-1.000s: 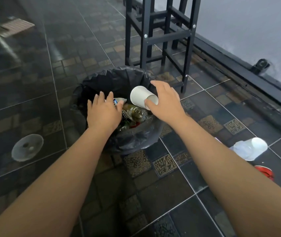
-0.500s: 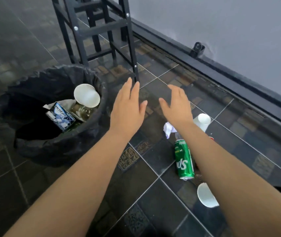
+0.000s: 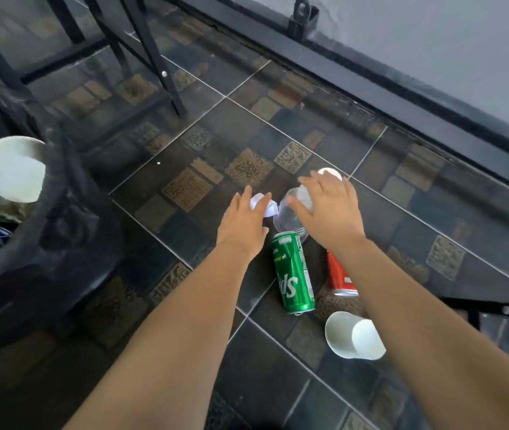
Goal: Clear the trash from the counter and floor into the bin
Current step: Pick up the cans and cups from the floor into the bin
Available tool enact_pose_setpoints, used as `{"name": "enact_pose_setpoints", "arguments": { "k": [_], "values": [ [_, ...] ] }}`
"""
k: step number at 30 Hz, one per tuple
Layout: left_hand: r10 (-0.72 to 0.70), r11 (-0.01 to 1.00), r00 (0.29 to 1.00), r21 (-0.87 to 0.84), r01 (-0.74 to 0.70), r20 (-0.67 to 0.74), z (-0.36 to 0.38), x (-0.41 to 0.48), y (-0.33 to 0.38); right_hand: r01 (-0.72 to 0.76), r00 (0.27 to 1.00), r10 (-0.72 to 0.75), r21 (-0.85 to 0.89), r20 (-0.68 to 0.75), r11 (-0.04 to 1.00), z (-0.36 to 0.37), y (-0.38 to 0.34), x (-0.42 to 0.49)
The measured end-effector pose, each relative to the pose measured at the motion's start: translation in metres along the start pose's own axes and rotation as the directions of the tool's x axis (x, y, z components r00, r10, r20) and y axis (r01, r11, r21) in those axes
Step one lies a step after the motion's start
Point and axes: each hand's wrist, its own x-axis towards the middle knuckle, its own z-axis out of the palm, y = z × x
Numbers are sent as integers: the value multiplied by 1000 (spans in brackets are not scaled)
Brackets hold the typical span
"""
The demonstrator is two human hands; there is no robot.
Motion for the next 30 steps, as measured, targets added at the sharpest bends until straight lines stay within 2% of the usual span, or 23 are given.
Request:
{"name": "enact_pose_setpoints", "arguments": {
  "k": [3, 7, 12, 17, 22, 27, 30],
  "values": [
    [-11, 1000, 1000, -7, 11, 19, 7, 13, 2, 99, 994, -96, -57, 49, 993, 2, -1, -3],
    [-41, 999, 999, 14, 41, 10, 12, 20, 2, 162, 983, -150, -121, 109, 979, 4, 4, -3],
    [-63, 996, 993, -74, 56, -98, 16, 11, 1, 168, 981, -163, -48, 102, 985, 3, 4, -2],
    [-143, 974, 967, -201, 100, -211, 4, 1, -16, 183, 983, -182, 70, -20, 981, -2, -4, -6],
    [-237, 935, 897, -337, 106, -374, -29, -16, -34, 155, 982, -127, 212, -137, 965, -22, -30, -3],
    [-268, 897, 792, -441, -2, -549, -73, -45, -50, 196, 958, -93, 384, -271, 902, -46, -74, -1],
    [-245, 893, 711, -440, -100, -659, -109, -67, -54, 242, 931, -65, 472, -359, 848, -66, -107, 0]
  ]
}}
